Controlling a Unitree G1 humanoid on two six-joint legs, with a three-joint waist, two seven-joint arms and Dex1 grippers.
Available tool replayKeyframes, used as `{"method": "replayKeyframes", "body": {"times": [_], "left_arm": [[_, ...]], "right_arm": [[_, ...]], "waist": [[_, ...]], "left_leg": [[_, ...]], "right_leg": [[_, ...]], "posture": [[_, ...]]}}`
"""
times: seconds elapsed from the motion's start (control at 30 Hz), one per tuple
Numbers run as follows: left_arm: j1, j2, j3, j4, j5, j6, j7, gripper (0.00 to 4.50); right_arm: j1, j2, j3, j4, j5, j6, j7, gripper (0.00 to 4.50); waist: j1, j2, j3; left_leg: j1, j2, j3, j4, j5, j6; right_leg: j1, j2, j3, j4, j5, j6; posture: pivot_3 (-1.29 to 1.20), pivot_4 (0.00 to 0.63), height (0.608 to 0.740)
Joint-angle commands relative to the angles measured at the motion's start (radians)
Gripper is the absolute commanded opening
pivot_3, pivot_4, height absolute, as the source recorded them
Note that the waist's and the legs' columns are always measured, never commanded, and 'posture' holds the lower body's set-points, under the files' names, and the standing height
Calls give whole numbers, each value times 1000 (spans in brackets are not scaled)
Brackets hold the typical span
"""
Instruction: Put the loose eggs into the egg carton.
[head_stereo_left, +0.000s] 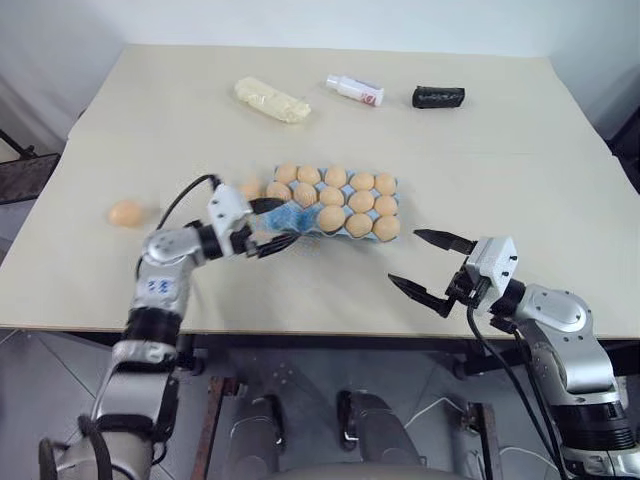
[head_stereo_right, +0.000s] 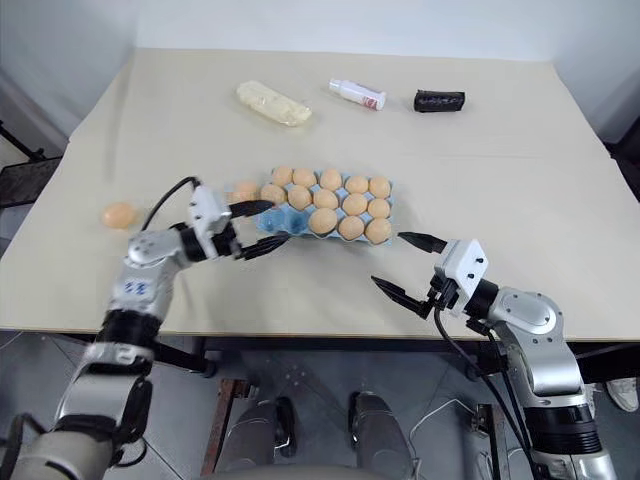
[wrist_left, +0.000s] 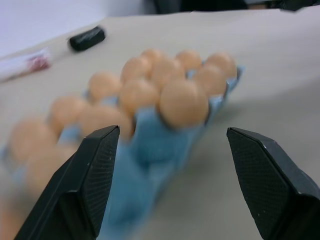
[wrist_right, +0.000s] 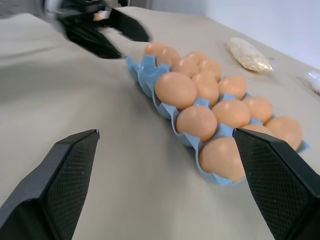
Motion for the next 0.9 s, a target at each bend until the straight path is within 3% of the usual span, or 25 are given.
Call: {"method": "replayKeyframes", "body": {"times": [0.03, 0.07, 0.27, 0.47, 0.67, 0.9], "left_arm": [[127, 73, 140, -128, -57, 29, 70, 4233], [159, 82, 165, -150, -60, 35, 97, 4483], [308, 82, 308, -244, -77, 75, 258, 4483], [362, 64, 303, -312, -88, 129, 301, 4483], [184, 25, 202, -249, -54, 204, 357, 4483], [-179, -45, 68, 131, 71, 223, 442, 4483]], "right_arm": [[-38, 18, 4, 30, 13, -26, 19, 4500], [-46, 21, 6, 41, 13, -29, 22, 4500], [-83, 52, 23, 100, -4, -54, 26, 4500], [-113, 73, 33, 125, -13, -58, 22, 4500], [-139, 70, 30, 119, -13, -45, 15, 4500], [-127, 59, 29, 85, -16, -33, -1, 4500]], "waist": [[-3, 0, 0], [-2, 0, 0], [10, 0, 0], [7, 0, 0], [11, -1, 0], [9, -1, 0]], "left_leg": [[0, 2, 0, 0, 0, 0], [0, 3, 0, 0, 0, 0], [-1, -1, -2, 0, -2, -2], [0, -1, -1, -1, -2, -1], [-1, -1, -1, -1, -2, -2], [-1, -4, 1, -1, -2, -1]], "right_leg": [[0, -1, 0, 0, 0, 0], [0, -2, 1, 1, 0, 0], [2, -8, 3, -2, -2, -4], [2, -9, 6, -3, -3, -5], [2, -8, 5, -2, -2, -5], [1, -6, 0, -3, 3, 4]], "posture": [[0, 150, 740], [0, 150, 740], [0, 150, 740], [0, 150, 740], [0, 150, 740], [0, 150, 740]]}}
